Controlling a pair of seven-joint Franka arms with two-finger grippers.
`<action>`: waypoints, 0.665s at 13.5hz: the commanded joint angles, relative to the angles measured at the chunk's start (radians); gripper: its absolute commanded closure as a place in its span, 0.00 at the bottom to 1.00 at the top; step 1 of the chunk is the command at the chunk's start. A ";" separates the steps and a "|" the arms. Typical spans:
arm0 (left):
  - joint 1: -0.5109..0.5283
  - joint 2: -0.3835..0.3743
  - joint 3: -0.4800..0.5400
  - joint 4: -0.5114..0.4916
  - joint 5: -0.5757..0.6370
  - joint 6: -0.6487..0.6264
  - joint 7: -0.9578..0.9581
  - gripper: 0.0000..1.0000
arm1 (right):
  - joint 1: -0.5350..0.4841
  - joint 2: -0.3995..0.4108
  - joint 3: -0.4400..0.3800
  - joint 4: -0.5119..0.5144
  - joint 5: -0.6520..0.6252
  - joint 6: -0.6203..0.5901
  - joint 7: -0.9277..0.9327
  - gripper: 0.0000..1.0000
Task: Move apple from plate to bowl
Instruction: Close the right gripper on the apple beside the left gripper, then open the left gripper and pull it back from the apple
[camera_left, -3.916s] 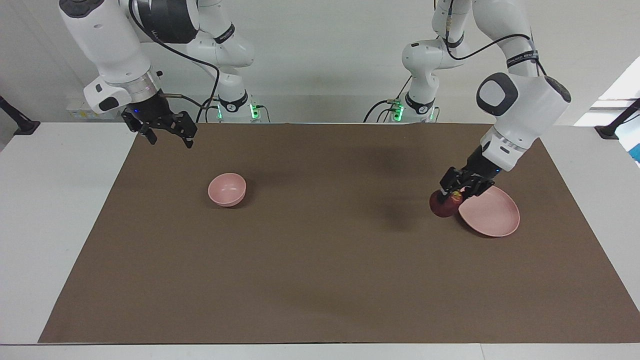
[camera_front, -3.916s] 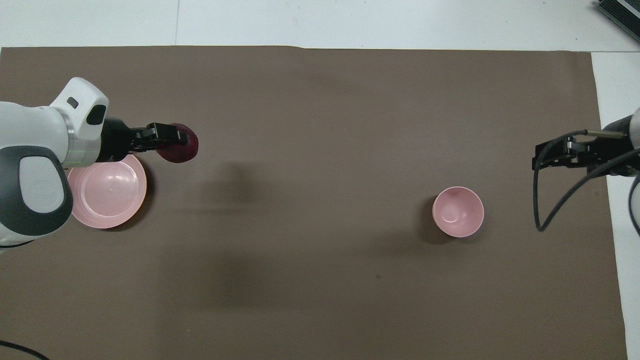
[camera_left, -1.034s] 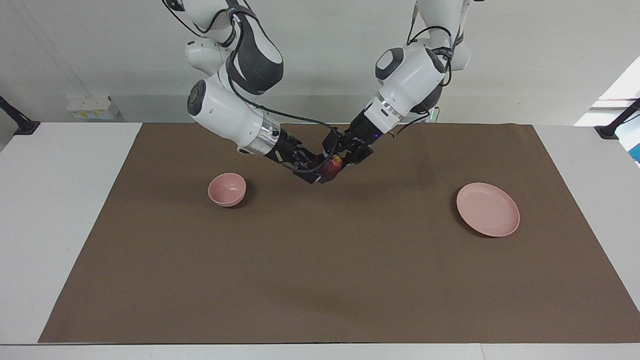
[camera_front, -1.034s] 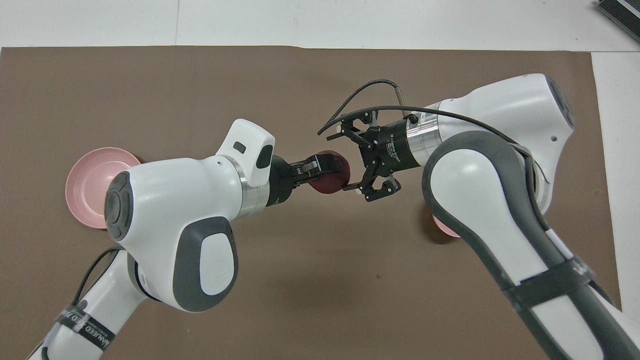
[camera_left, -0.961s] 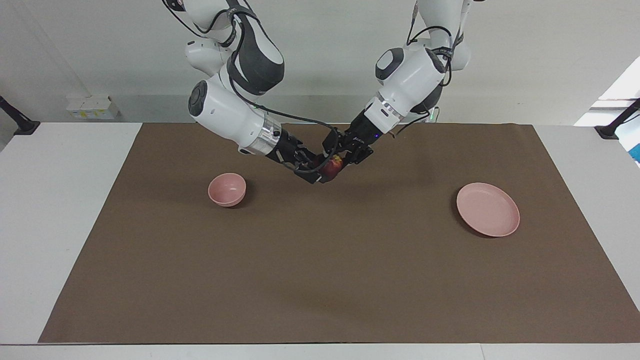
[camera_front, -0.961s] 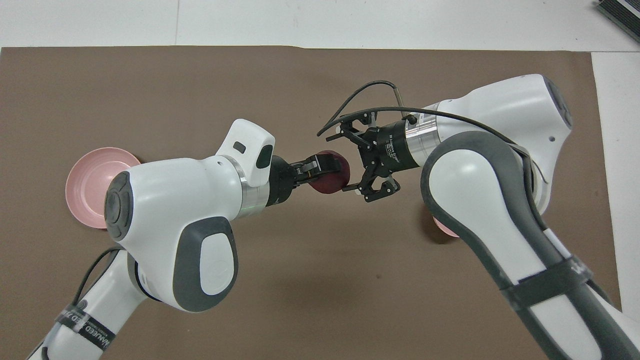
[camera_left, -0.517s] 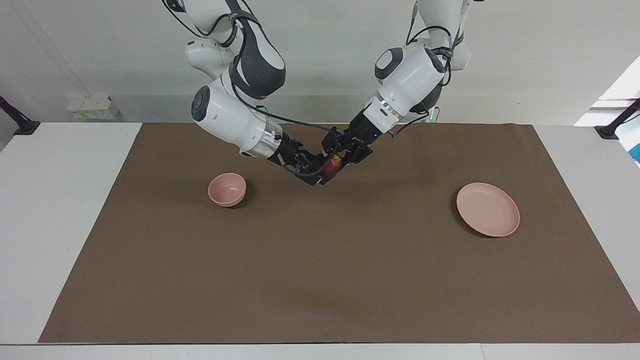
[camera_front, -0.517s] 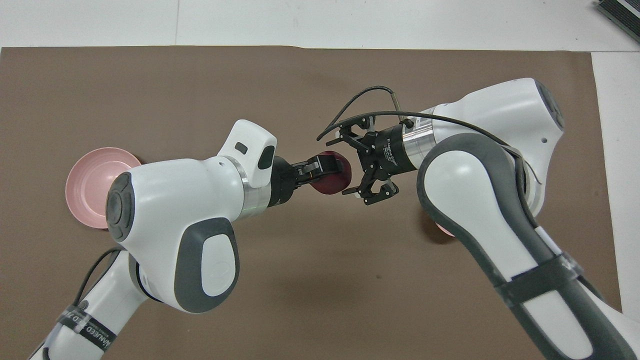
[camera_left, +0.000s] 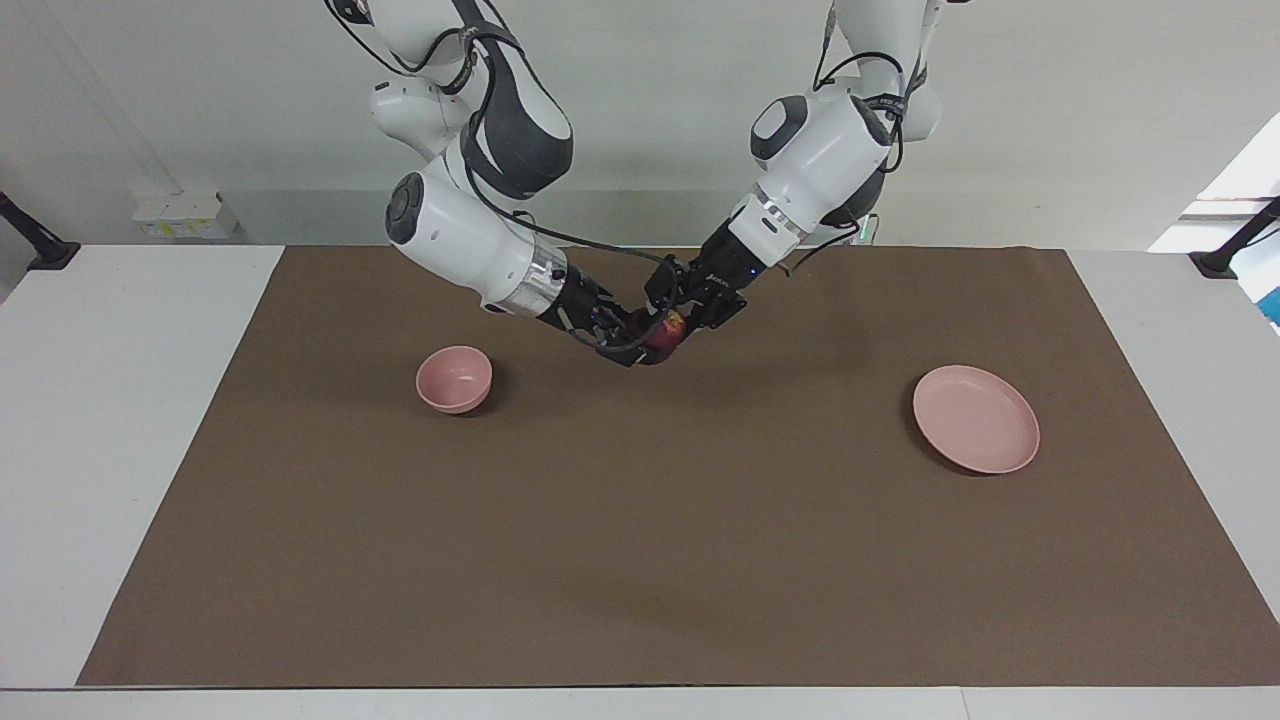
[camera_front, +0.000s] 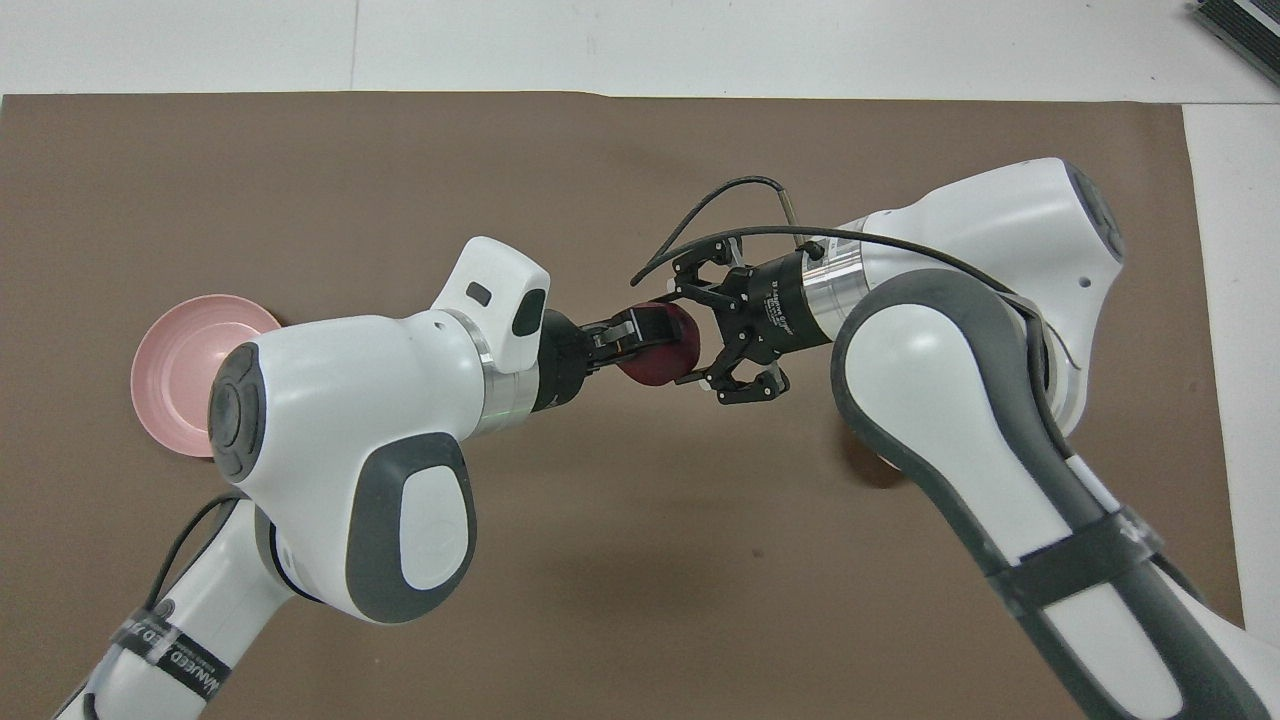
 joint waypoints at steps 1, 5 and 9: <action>-0.009 -0.012 0.003 0.002 -0.007 0.007 -0.004 0.77 | 0.001 -0.006 0.000 -0.010 -0.008 0.015 -0.022 1.00; 0.005 -0.008 0.005 0.022 0.063 -0.006 0.003 0.00 | 0.001 -0.006 0.000 -0.010 -0.008 0.015 -0.031 1.00; 0.070 0.005 0.011 0.025 0.221 -0.093 0.014 0.00 | -0.030 -0.006 -0.010 -0.001 -0.070 -0.030 -0.134 1.00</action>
